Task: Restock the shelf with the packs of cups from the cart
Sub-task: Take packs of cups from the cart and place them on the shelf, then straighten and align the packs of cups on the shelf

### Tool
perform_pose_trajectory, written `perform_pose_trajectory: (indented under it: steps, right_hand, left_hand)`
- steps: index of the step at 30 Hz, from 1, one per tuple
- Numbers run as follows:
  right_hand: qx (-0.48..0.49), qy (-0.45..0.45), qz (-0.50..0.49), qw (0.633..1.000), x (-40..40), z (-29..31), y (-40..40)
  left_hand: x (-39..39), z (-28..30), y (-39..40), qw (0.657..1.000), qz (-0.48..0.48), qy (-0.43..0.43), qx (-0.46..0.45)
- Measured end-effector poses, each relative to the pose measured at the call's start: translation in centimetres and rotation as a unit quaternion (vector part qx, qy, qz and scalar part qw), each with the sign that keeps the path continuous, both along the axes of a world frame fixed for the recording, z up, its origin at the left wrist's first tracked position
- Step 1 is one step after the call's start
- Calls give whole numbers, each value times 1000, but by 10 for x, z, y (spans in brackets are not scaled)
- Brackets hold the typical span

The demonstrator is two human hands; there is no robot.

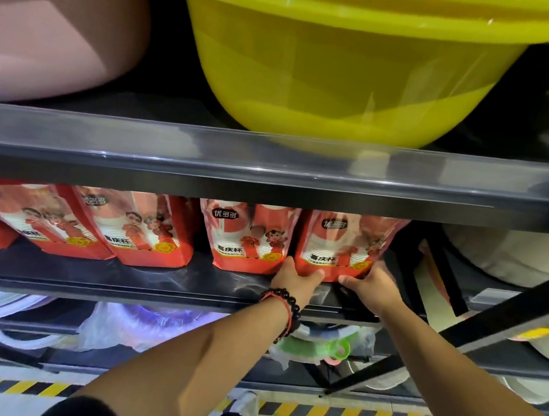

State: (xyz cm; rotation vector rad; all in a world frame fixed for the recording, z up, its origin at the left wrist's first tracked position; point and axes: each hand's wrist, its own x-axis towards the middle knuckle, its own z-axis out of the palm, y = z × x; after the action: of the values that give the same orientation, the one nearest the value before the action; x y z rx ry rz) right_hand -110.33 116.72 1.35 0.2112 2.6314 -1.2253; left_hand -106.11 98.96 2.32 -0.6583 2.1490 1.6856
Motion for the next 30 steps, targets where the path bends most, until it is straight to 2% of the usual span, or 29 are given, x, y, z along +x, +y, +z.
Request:
perform_pose_trajectory:
  steps: [8,14,21,26,30]
  right_hand:
    - [-22,0,-2,1000,0,-3,-3]
    - [-78,-66,-23,995,-1,-1,-3]
    - [-93,-37,-40,994,5,0,-1]
    - [-113,20,-114,987,33,-5,10]
    - [-172,49,-173,969,62,-4,5]
  left_hand:
    - [-8,1,15,994,35,14,-103]
    - [-10,3,21,989,27,2,-143]
    - [0,9,22,995,78,-2,-63]
    - [24,5,21,994,107,-16,14]
    - [47,-2,4,994,107,2,5]
